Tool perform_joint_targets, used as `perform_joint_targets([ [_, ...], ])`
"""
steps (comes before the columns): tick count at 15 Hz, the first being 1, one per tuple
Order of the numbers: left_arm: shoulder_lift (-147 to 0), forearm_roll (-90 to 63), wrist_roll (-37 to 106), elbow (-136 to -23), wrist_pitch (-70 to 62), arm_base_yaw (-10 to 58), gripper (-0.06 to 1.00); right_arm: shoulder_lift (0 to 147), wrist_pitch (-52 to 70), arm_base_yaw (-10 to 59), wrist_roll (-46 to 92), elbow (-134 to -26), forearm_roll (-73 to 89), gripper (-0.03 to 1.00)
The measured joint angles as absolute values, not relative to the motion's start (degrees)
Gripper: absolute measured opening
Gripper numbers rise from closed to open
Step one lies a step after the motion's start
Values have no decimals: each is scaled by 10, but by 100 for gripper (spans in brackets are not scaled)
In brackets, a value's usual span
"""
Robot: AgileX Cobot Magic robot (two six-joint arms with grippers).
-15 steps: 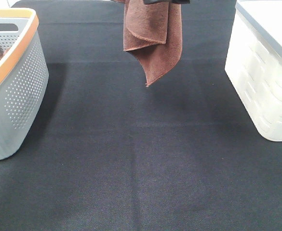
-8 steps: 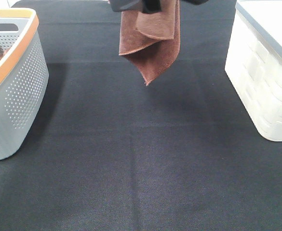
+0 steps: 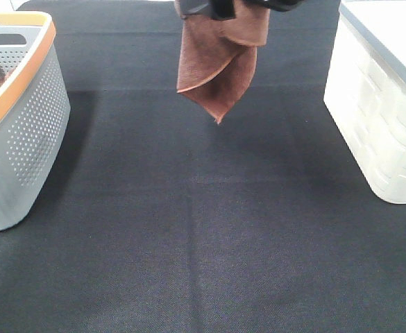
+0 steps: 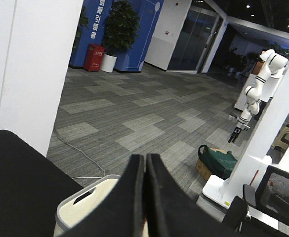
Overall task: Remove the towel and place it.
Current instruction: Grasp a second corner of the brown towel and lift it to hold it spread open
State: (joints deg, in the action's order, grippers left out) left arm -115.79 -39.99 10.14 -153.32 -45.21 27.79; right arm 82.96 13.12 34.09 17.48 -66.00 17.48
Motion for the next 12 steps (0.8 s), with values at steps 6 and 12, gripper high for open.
perform_joint_targets([
  [6,-1158,-402,101,-1533,-454,278,0,834,129,321,168,-660,153,79],
  [12,-1158,-402,101,-1533,-454,278,0,837,128,287,156,-660,121,78],
])
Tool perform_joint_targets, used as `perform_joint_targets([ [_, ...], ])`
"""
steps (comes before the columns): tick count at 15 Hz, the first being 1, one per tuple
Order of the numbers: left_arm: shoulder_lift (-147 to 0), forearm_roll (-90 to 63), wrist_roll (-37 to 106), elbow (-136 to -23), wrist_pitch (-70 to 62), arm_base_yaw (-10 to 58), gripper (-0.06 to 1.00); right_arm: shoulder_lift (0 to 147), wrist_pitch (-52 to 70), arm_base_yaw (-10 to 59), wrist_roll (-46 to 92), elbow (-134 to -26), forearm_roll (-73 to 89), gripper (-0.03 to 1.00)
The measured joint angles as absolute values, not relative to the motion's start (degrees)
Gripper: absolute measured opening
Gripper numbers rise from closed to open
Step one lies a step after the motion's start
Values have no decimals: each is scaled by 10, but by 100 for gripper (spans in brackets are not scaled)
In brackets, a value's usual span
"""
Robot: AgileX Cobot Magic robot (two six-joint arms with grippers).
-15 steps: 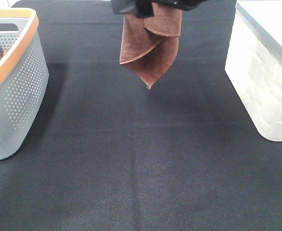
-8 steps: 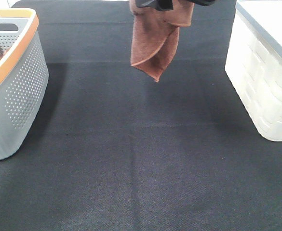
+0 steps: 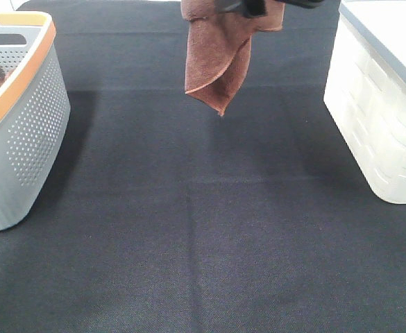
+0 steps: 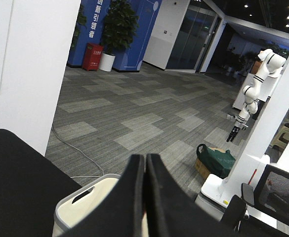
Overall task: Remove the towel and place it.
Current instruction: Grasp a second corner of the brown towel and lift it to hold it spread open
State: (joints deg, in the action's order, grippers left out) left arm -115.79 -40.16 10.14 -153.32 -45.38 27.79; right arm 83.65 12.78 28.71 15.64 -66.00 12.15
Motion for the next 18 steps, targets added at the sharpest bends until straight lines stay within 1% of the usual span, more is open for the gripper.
perform_joint_targets([
  [1,-1158,-402,101,-1533,-454,278,0,837,128,287,156,-660,121,78],
  [2,-1158,-402,101,-1533,-454,278,0,837,128,273,156,-660,119,78],
  [5,-1158,-402,101,-1533,-454,278,0,837,119,269,156,-660,116,72],
  [6,-1158,-402,101,-1533,-454,278,0,837,117,269,156,-660,111,69],
  [8,-1158,-402,101,-1533,-454,278,0,837,117,269,156,-660,76,58],
  [10,-1158,-402,101,-1533,-454,278,0,842,118,269,156,-660,69,55],
  [12,-1158,-402,101,-1533,-454,278,0,856,131,269,156,-660,66,48],
  [13,-1158,-402,101,-1533,-454,278,0,862,147,269,156,-660,65,41],
  [15,-1158,-402,101,-1533,-454,278,0,862,152,269,155,-660,64,30],
  [16,-1158,-402,101,-1533,-454,278,0,862,152,269,155,-660,64,30],
  [18,-1158,-402,101,-1533,-454,278,0,862,153,269,136,-660,55,22],
])
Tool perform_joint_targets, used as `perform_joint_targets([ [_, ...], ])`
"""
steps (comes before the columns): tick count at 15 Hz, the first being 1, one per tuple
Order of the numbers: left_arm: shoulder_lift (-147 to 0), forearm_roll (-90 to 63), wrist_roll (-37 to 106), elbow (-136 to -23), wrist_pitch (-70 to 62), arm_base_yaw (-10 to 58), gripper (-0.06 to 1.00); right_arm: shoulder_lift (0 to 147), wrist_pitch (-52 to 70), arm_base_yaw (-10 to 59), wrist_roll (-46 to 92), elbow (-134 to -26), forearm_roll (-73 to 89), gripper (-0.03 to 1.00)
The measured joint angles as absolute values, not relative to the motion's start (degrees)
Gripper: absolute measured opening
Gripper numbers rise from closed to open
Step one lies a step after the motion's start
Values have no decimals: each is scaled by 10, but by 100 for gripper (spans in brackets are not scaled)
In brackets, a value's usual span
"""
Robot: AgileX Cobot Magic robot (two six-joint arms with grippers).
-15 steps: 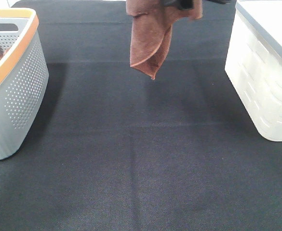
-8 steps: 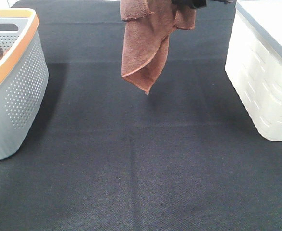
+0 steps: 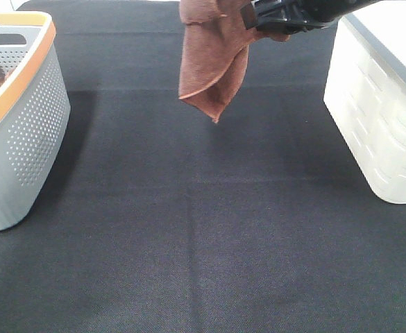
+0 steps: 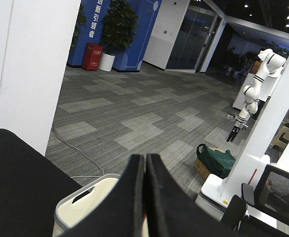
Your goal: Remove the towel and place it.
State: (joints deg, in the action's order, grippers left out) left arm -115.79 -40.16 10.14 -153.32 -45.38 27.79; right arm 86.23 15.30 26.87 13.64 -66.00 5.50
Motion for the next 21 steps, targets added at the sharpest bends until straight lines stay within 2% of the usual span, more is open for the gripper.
perform_joint_targets([
  [2,-1158,-380,101,-1533,-454,278,0,862,170,269,100,-660,30,1],
  [6,-1158,-293,78,-1533,-476,278,0,854,191,269,45,-660,6,0],
  [8,-1158,-189,33,-1533,-533,278,0,824,195,269,56,-660,5,0],
  [11,-1158,-104,0,-1533,-609,278,0,815,291,269,148,-690,33,0],
  [13,-1165,-96,0,-1533,-667,278,0,815,385,269,242,-717,113,0],
  [14,-1165,-96,0,-1533,-667,278,0,815,385,269,242,-717,113,0],
  [16,-1183,-96,0,-1525,-696,278,0,815,483,269,300,-747,170,0],
  [18,-1185,-96,-3,-1501,-696,278,0,815,556,269,229,-765,111,0],
  [21,-1185,-84,-13,-1446,-697,278,0,817,549,269,53,-775,-69,0],
])
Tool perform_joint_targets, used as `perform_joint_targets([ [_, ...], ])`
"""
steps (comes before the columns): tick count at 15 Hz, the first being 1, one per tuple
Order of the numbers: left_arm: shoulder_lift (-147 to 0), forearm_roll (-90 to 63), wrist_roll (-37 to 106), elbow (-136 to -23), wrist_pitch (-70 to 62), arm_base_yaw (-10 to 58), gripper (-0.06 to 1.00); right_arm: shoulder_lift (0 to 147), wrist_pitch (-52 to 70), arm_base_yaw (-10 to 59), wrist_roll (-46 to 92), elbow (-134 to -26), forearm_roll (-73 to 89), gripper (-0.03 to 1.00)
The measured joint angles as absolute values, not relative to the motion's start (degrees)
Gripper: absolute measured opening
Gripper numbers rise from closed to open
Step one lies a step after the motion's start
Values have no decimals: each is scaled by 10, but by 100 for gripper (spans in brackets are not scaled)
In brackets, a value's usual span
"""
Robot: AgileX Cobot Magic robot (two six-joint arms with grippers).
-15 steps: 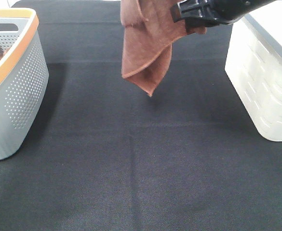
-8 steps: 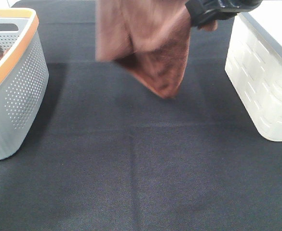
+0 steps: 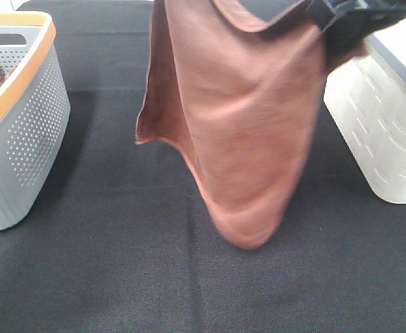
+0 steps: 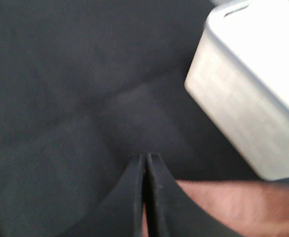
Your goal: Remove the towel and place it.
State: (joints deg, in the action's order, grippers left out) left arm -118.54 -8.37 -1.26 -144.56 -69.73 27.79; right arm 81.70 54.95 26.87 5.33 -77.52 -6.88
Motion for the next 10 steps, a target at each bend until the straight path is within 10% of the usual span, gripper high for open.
perform_joint_targets([
  [10,-1196,99,-45,-1339,-472,265,0,967,198,260,-158,-800,-429,0],
])
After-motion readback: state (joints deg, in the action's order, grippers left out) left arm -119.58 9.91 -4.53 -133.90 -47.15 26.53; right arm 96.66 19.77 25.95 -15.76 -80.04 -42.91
